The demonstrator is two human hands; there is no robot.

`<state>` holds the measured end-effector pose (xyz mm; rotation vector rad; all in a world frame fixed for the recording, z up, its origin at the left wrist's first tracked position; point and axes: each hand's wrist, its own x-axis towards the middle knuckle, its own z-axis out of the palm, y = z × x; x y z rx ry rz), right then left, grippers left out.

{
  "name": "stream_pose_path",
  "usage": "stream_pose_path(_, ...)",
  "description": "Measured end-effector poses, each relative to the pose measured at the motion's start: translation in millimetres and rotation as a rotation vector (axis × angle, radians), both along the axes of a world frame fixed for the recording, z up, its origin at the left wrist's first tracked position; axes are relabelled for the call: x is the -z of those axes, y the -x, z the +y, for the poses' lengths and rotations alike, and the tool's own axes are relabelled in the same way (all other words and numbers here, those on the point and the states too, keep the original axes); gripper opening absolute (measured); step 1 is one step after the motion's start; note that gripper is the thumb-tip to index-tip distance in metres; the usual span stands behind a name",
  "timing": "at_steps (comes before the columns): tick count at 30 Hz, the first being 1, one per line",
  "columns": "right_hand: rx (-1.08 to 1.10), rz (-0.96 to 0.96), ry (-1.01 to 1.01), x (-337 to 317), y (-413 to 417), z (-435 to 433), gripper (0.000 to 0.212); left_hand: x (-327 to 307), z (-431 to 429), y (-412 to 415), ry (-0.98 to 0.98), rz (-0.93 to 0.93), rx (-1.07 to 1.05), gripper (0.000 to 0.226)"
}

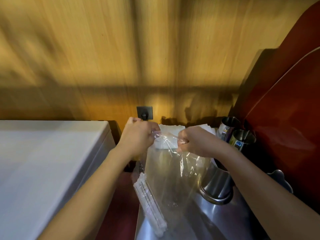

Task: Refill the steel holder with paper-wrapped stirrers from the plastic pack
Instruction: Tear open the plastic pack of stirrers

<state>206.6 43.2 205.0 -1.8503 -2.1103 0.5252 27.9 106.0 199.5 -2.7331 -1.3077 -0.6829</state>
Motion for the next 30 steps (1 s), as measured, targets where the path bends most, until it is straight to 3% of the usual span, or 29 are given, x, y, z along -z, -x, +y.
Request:
stream_pose_path(2, -0.027, -0.016, -0.038, -15, 4, -1, 0.016, -18, -1, 5, 0.011, -0.057, 0.029, 0.017)
stream_pose_path(5, -0.035, 0.003, -0.117, -33, 6, -1, 0.034, -40, 2, 14, 0.009, -0.038, 0.031, 0.009)
stream_pose_path(9, -0.001, 0.067, -0.167, -39, -5, 3, 0.022, -51, 6, 18, 0.113, 0.015, 0.014, 0.011)
stream_pose_path(11, 0.073, 0.144, -0.104, -31, -14, 4, 0.047, -51, 7, 19, 0.168, -0.004, 0.005, 0.015)
stream_pose_path(13, 0.146, 0.267, -0.09, -19, -20, 2, 0.055, -50, 9, 21, 0.233, -0.068, -0.007, 0.021)
stream_pose_path(15, 0.212, 0.481, -0.135, -7, -25, 0, 0.038, -48, 11, 23, 0.292, -0.118, -0.03, 0.021)
stream_pose_path(17, 0.263, 0.632, -0.195, 1, -27, -2, 0.018, -48, 10, 23, 0.36, -0.118, -0.018, 0.008)
stream_pose_path(19, 0.265, 0.665, -0.239, 4, -26, -3, 0.014, -53, 5, 22, 0.424, -0.071, 0.004, 0.032)
stream_pose_path(22, 0.22, 0.679, -0.262, 4, -21, -2, 0.015, -69, -8, 11, 0.288, -0.018, 0.114, 0.072)
stream_pose_path(26, 0.186, 0.687, -0.264, 3, -15, -1, 0.019, -74, -16, -31, 0.087, 0.117, 0.248, 0.087)
stream_pose_path(28, 0.171, 0.707, -0.269, 5, -12, -3, 0.025, -76, -18, -48, 0.132, 0.175, 0.224, 0.078)
stream_pose_path(30, 0.197, 0.741, -0.287, 12, -14, -5, 0.022, -79, -15, -55, 0.091, 0.199, 0.23, 0.033)
